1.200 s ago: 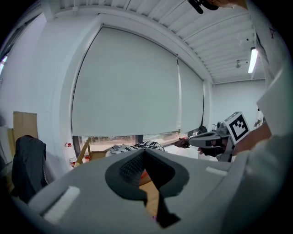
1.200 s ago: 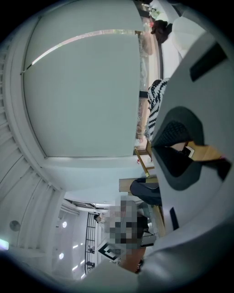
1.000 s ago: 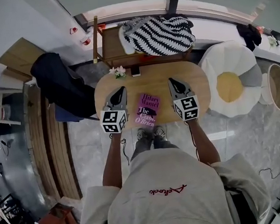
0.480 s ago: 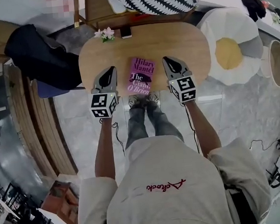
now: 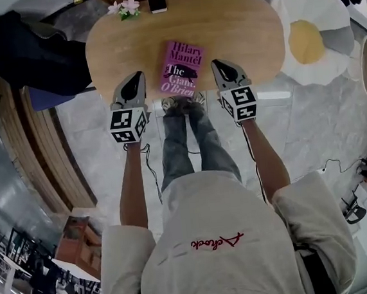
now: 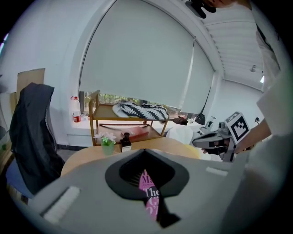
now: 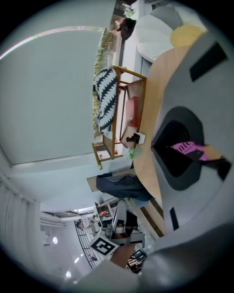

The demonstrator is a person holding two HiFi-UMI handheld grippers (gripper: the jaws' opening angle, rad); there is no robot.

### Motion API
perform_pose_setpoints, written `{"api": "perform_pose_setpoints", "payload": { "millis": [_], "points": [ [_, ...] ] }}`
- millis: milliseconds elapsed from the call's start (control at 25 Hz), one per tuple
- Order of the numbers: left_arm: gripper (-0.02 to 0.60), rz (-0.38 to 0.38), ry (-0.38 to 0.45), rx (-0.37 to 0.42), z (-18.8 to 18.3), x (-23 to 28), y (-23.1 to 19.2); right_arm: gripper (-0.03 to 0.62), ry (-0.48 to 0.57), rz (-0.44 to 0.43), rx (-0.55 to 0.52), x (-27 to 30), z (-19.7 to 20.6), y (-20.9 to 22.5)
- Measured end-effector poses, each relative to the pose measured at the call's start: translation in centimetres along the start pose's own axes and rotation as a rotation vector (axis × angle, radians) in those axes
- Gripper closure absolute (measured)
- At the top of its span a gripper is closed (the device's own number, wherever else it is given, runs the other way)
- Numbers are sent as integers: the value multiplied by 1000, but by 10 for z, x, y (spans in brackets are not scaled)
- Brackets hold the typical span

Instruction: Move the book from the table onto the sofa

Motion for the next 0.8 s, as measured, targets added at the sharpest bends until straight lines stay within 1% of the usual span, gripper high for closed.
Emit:
{"api": "perform_pose_setpoints", "payload": {
  "millis": [440,680,800],
  "points": [
    [574,2,-100,-70,90,26,-10,586,-145,-41,66,22,101,-20],
    [574,4,-146,-99,129,39,-13,586,-193,-51,96,33,138,-25],
    [573,3,-169,-120,145,47,-17,586,-203,-46,124,42,151,-23]
  ]
}}
Point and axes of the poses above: the fingertips, and each gripper's own axes: x forward along the fingers, y to its right, z out of its underside, the point moved 4 cm from there along -x, backward along the fingers, and after that the axes turned 5 degrees about y, right-handed, at the moved point
